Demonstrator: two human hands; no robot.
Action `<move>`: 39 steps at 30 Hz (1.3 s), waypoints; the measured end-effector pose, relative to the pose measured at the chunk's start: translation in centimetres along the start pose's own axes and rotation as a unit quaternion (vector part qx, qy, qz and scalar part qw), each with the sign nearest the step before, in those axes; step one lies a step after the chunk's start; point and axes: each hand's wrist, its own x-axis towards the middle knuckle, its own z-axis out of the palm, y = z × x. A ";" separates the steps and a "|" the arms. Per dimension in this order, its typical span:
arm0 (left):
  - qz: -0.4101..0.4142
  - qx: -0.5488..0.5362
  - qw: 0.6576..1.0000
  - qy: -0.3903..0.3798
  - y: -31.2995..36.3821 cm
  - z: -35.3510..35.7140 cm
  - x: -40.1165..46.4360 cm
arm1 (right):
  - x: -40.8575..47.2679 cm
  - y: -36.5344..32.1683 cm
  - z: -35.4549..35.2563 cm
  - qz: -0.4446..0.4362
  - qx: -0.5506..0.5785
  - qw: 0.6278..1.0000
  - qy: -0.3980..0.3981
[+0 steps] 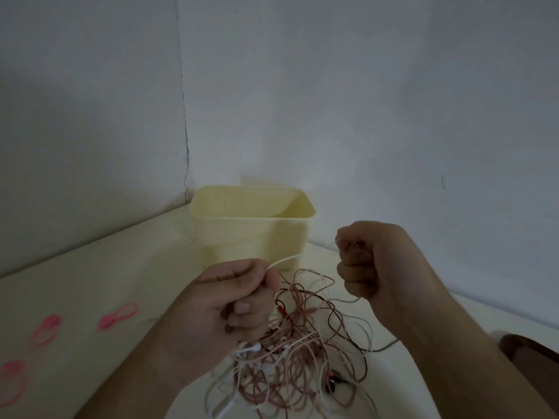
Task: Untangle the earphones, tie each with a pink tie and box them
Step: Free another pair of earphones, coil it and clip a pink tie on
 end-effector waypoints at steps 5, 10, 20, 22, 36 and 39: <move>0.064 -0.029 0.997 -0.017 -0.4 -0.1 0.0 | 0.3 2.0 0.2 -0.045 -0.172 0.984 -0.002; 0.131 -0.005 0.978 0.160 0.0 0.7 0.5 | -0.2 3.5 1.8 -0.064 -0.374 0.921 -0.088; 0.135 0.245 0.927 0.251 -0.6 0.7 0.7 | -1.4 3.4 3.2 -0.168 -0.466 0.841 -0.218; 0.116 0.274 0.922 0.246 -1.0 0.8 0.9 | -1.5 3.2 3.1 -0.183 -0.448 0.850 -0.211; 0.011 0.126 0.991 0.048 -0.4 1.2 0.0 | -0.2 3.3 1.8 -0.239 -0.322 0.908 -0.118; 0.050 0.053 0.994 0.081 -0.2 1.9 -0.1 | 0.2 4.2 2.1 -0.218 -0.314 0.912 -0.150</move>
